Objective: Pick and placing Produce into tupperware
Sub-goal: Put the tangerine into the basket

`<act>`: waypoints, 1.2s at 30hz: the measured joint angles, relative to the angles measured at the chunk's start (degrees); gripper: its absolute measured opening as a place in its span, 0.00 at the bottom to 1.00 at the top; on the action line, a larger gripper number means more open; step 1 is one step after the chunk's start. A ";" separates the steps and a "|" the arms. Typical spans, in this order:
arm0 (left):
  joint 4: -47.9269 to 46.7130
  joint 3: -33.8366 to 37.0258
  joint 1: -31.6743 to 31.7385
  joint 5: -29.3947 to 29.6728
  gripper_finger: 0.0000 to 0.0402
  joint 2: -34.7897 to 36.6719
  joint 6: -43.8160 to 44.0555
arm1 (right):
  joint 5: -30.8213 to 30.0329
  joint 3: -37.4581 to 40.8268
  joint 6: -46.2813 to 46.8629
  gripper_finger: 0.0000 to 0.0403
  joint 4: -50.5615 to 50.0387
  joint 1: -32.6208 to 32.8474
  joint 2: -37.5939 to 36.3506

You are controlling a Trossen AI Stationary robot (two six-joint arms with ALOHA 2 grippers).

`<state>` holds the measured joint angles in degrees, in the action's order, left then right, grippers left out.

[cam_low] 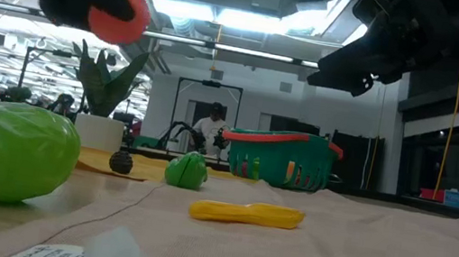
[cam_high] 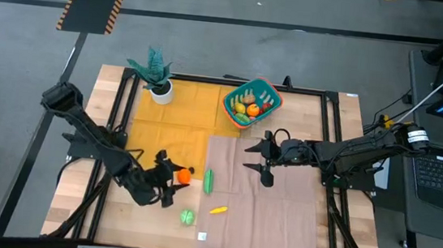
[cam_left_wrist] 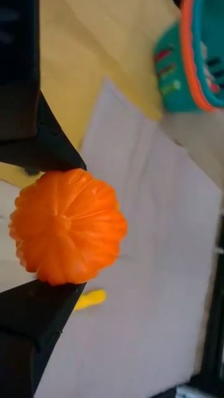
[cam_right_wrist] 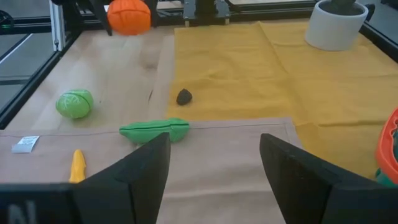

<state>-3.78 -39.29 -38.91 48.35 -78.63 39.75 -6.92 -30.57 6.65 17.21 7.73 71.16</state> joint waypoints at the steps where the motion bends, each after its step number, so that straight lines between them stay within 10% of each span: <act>1: 2.90 1.23 0.32 -0.64 0.59 0.23 -2.46 | 0.00 0.00 -0.26 0.62 0.00 0.00 0.00; 13: 40.80 13.26 11.43 -22.38 0.59 0.68 -26.91 | 0.00 0.00 -3.28 0.62 0.12 0.01 0.00; 36: 28.30 5.84 35.80 -51.45 0.59 0.66 -37.64 | -0.07 -0.89 -20.39 0.62 2.32 0.00 -0.02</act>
<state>24.52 -33.45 -3.11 -3.09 -77.97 2.11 -6.99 -31.45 -13.75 19.53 7.73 71.13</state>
